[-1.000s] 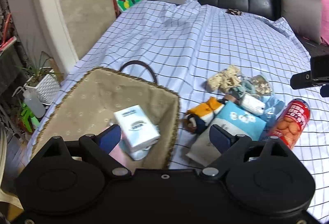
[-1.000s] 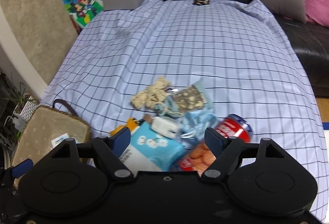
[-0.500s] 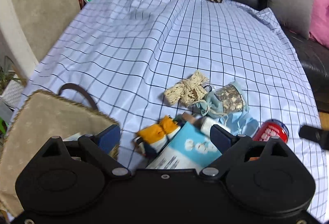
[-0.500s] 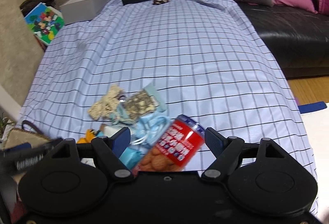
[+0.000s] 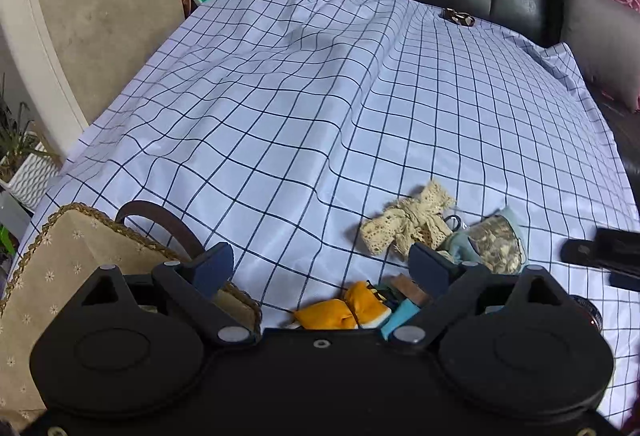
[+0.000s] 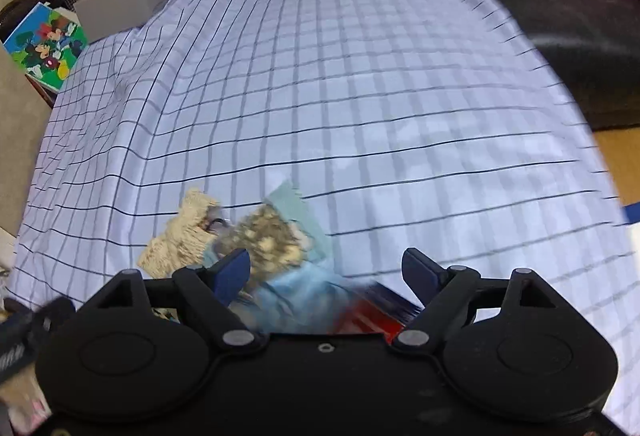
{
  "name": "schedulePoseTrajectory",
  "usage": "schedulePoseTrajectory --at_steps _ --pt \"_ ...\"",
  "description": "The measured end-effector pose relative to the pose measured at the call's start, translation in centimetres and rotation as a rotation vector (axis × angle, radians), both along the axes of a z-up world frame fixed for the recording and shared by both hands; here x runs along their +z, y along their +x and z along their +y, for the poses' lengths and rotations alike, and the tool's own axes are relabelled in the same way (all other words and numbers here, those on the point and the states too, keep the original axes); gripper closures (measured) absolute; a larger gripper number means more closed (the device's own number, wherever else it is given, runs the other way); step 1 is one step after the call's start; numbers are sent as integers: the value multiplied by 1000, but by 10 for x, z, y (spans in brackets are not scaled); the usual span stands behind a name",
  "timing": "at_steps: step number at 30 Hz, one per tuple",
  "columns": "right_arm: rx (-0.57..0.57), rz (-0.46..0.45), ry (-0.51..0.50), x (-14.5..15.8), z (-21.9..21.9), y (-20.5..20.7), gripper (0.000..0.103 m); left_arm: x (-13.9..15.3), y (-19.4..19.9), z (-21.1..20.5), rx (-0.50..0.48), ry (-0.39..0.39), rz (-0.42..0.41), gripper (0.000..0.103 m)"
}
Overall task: Organize soft objects
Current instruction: 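Move both tools back, right tool reaching toward the beige lace and snack bag, then grasp the clear herb snack bag with the right tool while the left tool grasps the beige lace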
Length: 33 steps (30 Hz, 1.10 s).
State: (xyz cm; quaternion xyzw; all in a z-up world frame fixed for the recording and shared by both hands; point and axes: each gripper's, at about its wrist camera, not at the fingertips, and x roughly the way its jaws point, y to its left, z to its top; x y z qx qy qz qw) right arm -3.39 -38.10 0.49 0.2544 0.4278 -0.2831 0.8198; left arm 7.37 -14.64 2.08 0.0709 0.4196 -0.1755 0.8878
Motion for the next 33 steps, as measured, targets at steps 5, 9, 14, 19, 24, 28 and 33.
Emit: schedulePoseTrajectory --at_steps 5,9,14,19,24,28,33 --pt "11 -3 106 -31 -1 39 15 1 6 8 8 -30 9 12" --pt "19 47 117 -52 11 64 11 -1 9 10 21 -16 -1 12" --pt "11 95 179 -75 18 97 5 -2 13 19 42 -21 7 12" --pt "23 174 97 -96 30 122 3 -4 18 25 48 -16 11 12" --pt "48 179 38 -97 36 129 36 -6 21 29 50 -28 27 12" --pt "54 117 11 -80 30 121 46 -5 21 28 48 -31 24 12" --pt "-2 43 10 -58 10 106 46 -7 20 24 45 -19 19 12"
